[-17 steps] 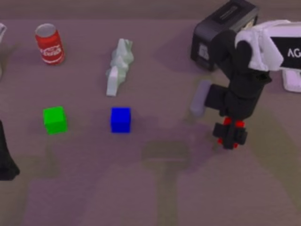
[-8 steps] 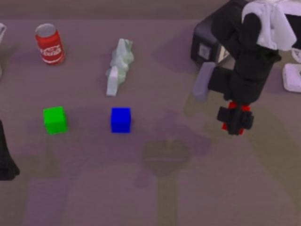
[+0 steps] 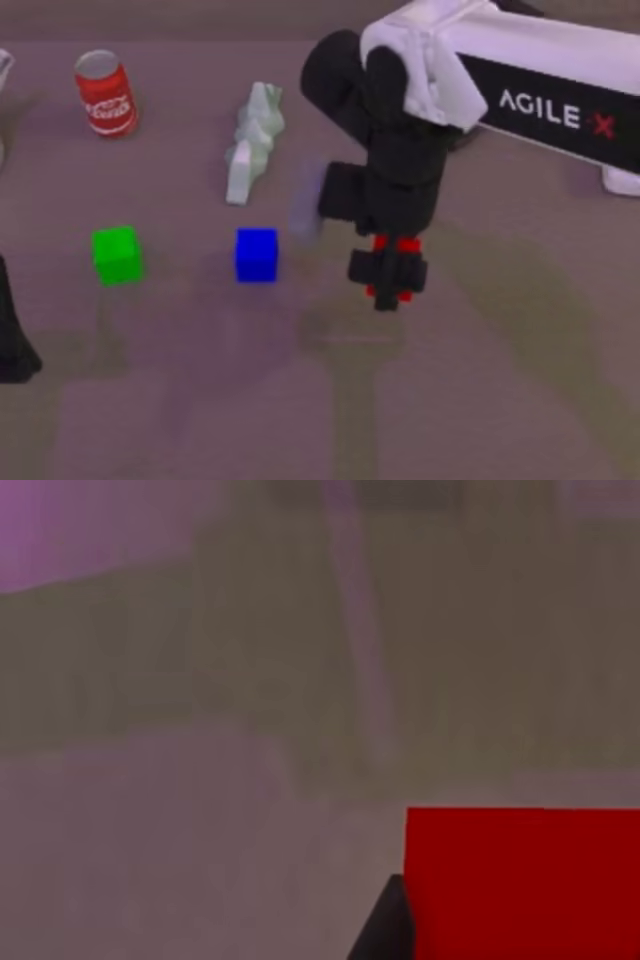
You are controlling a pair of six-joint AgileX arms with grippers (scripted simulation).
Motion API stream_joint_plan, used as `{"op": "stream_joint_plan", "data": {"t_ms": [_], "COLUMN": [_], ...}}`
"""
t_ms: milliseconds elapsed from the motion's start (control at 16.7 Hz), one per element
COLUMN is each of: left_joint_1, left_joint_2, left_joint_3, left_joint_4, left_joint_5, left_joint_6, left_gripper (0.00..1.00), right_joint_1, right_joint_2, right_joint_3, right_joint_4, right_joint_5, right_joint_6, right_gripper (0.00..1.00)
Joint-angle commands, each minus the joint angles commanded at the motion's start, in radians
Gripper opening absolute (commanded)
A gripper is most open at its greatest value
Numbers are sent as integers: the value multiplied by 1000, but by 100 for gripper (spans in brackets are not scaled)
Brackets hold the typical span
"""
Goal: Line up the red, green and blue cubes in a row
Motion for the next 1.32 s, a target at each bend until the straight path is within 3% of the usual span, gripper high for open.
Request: {"op": "stream_joint_plan", "data": {"t_ms": [240,420,840,1320], "left_joint_1": [0,0,0,0], "left_joint_2": [0,0,0,0], "left_joint_3": [0,0,0,0], "left_joint_4": [0,0,0,0], "left_joint_5": [0,0,0,0], "left_joint_6": [0,0,0,0], "left_gripper": [100,100,100,100], "right_joint_1": [197,296,310,315], "right_joint_2": [99,143,147,180], "right_joint_3": [192,289,287,81], "right_joint_4": [-91,-133,-121,115], "right_joint_5": [0,2,0,2], "right_joint_6": [65,101,109,111], "right_gripper": [0,0,0,0]}}
